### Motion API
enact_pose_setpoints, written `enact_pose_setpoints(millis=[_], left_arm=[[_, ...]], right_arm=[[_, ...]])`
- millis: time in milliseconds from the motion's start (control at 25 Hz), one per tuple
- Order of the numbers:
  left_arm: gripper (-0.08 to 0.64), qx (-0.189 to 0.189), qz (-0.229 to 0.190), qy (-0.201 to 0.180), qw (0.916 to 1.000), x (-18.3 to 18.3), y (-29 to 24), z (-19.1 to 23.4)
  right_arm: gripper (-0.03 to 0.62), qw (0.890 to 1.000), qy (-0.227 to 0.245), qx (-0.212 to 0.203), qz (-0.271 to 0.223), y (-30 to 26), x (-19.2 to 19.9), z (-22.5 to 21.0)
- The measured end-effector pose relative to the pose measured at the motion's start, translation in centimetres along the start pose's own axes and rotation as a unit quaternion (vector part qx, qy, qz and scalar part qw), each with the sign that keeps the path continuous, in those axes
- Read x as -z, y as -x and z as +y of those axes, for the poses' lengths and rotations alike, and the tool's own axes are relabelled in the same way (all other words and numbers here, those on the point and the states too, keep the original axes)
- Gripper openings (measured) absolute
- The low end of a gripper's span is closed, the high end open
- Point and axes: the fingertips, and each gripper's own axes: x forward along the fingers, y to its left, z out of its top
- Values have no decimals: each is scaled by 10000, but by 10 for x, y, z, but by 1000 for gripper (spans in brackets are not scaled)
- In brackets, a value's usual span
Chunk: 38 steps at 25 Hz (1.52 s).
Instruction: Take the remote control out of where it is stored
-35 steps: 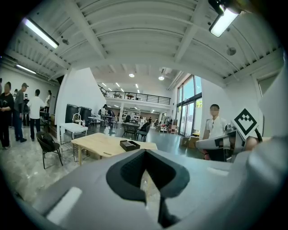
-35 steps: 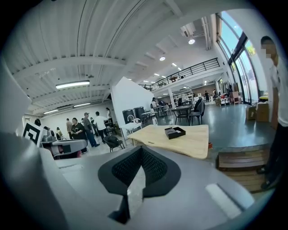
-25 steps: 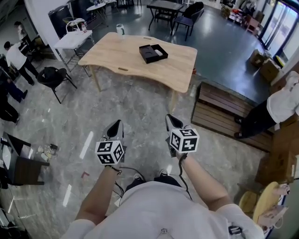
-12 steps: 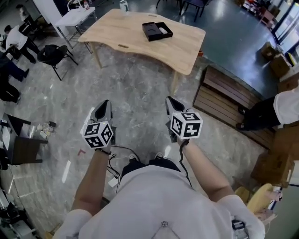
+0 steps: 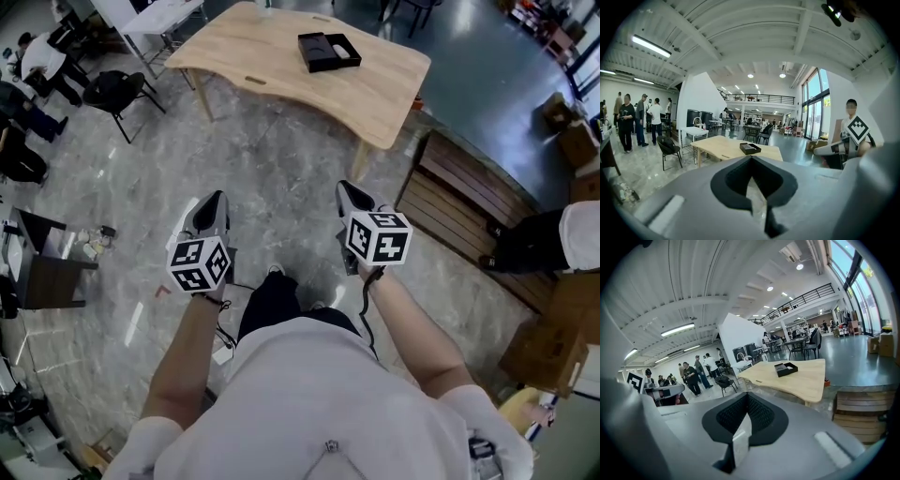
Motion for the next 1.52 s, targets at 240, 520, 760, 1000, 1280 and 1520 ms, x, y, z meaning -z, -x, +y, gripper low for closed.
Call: enact_pose_setpoints(millis=[240, 520, 760, 1000, 1280, 1520], left_arm=[[0, 102, -17, 16, 9999, -12, -57, 24], [0, 554, -98, -60, 9984, -60, -169, 54], [0, 1002, -51, -142, 9948, -105, -263, 90], [0, 1403, -24, -189, 9899, -131, -336, 115], [0, 1670, 92, -164, 9858, -136, -406, 122], [0, 1710, 160, -218, 9849, -147, -475, 128]], right_arm=[[26, 10000, 21, 34, -7, -56, -26, -12], [26, 9995, 17, 303, -66, -142, -83, -36], [26, 9984, -58, 555, -115, -230, -145, -45], [26, 9968, -78, 774, -161, -293, -188, -48], [26, 9949, -210, 987, -70, -343, -204, -82], [26, 9945, -276, 1007, -92, -394, -233, -121]])
